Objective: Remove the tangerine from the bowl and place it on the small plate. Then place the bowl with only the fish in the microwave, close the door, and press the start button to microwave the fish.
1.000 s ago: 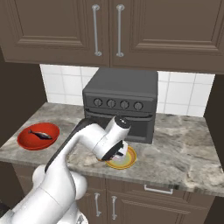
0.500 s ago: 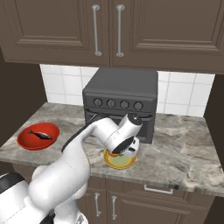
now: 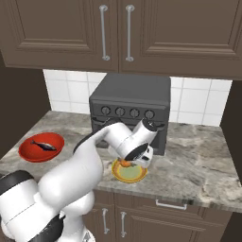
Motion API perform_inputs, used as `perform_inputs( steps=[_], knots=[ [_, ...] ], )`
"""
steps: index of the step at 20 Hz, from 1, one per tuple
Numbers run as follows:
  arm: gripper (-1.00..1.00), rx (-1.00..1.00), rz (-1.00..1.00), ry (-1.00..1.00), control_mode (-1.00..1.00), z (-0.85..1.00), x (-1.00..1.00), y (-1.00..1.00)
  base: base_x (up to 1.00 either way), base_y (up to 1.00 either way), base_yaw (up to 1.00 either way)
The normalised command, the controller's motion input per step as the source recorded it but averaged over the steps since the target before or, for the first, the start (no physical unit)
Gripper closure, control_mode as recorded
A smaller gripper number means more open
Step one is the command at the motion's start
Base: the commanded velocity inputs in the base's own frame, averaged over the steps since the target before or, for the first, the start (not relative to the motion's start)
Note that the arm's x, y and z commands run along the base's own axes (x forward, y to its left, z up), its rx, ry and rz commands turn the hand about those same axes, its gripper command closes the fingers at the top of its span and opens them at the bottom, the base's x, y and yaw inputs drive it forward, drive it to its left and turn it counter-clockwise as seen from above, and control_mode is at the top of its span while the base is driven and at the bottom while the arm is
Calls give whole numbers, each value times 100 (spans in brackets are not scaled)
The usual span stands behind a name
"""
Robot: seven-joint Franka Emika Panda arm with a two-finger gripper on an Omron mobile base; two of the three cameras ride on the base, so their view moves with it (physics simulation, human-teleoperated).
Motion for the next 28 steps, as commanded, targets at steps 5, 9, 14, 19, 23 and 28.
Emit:
perform_inputs(
  steps=[5, 9, 14, 19, 23, 28],
  knots=[
    [100, -17, 0, 0, -100, -47, 18, 1, 0, 0, 0],
    [100, -8, 0, -2, -100, -76, 5, 4, 0, 0, 0],
    [100, 0, 0, 3, -100, -44, 1, 0, 0, 0, 0],
    [100, 0, 0, 3, -100, -2, 6, 0, 0, 0, 0],
    [100, 0, 0, 10, -100, 0, 18, -12, 0, 0, 0],
    [-100, 0, 0, 5, -100, -1, 7, -17, 0, 0, 0]
  ],
)
